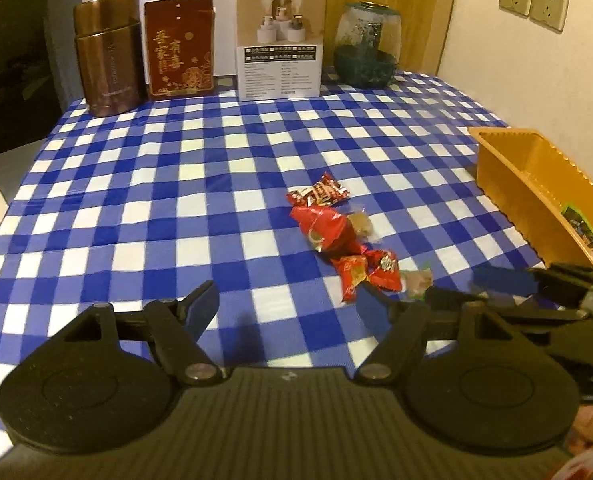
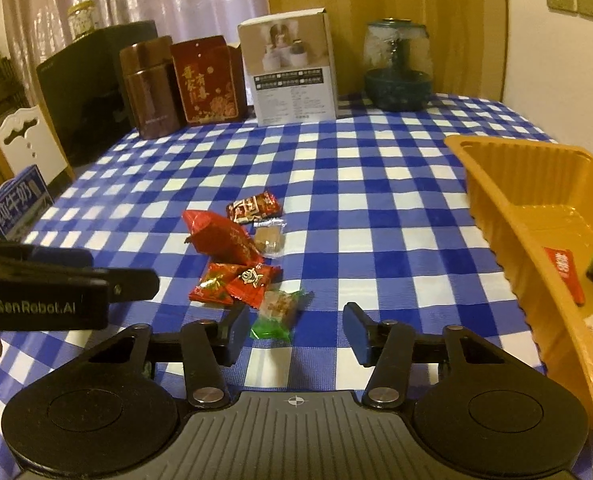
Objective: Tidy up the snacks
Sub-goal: 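Grasp the green-wrapped sweet with the right gripper while the left gripper grasps a red candy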
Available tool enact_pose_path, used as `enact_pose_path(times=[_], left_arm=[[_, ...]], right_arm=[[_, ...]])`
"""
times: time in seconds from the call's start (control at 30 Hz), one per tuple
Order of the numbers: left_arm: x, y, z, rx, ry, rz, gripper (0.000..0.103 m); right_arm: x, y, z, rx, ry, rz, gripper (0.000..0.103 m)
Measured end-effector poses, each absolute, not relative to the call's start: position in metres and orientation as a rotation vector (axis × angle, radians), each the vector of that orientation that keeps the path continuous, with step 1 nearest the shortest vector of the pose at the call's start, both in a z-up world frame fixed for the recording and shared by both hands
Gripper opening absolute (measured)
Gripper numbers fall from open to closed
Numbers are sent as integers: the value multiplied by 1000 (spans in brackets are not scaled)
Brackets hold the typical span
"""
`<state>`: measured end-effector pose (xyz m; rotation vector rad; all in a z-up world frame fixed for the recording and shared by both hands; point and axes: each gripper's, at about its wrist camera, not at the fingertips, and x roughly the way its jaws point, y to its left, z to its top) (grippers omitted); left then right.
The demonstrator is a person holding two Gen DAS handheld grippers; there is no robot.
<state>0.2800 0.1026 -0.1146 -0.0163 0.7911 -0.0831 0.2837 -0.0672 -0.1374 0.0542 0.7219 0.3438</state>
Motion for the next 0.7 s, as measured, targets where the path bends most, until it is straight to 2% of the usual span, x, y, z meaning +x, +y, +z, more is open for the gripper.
enact_pose_path(times=[0.7], left_arm=[[297,100,-133,-17,821,-84,69]], right_arm=[[298,-45,-154,-55,710,364,24]])
